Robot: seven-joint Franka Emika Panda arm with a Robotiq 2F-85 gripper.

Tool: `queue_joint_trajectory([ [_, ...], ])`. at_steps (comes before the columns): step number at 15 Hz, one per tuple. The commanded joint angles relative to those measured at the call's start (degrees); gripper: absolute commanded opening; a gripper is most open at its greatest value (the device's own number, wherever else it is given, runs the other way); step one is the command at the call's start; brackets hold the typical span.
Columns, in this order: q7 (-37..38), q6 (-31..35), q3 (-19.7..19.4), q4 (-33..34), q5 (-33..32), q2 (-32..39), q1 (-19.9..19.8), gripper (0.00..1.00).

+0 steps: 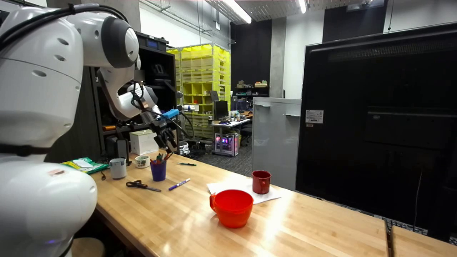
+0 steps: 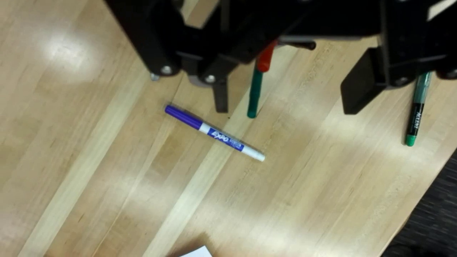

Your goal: Put the green pen in the blue cup.

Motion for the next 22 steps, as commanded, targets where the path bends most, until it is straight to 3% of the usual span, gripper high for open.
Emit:
queue_joint_trajectory([
  [1, 0.6, -1.8, -0.5, -0.6, -0.4, 0.0, 0.2, 1.0],
  [7, 1.0, -1.8, -0.6, -2.1, -0.1, 0.5, 0.0, 1.0],
  [8, 1.0, -1.7, -0.5, -2.3, -0.1, 0.6, 0.0, 0.94],
  [9, 0.9, -1.8, -0.5, -2.4, -0.1, 0.7, 0.0, 0.74],
  [18, 0.1, -2.7, 0.1, -1.8, -2.0, 0.6, 1.5, 0.06],
  [19, 0.0, -3.1, 0.3, -1.6, -2.7, 0.7, 2.1, 0.0],
  [22, -0.2, -4.5, 0.8, -1.0, -5.3, 1.0, 3.7, 0.02],
])
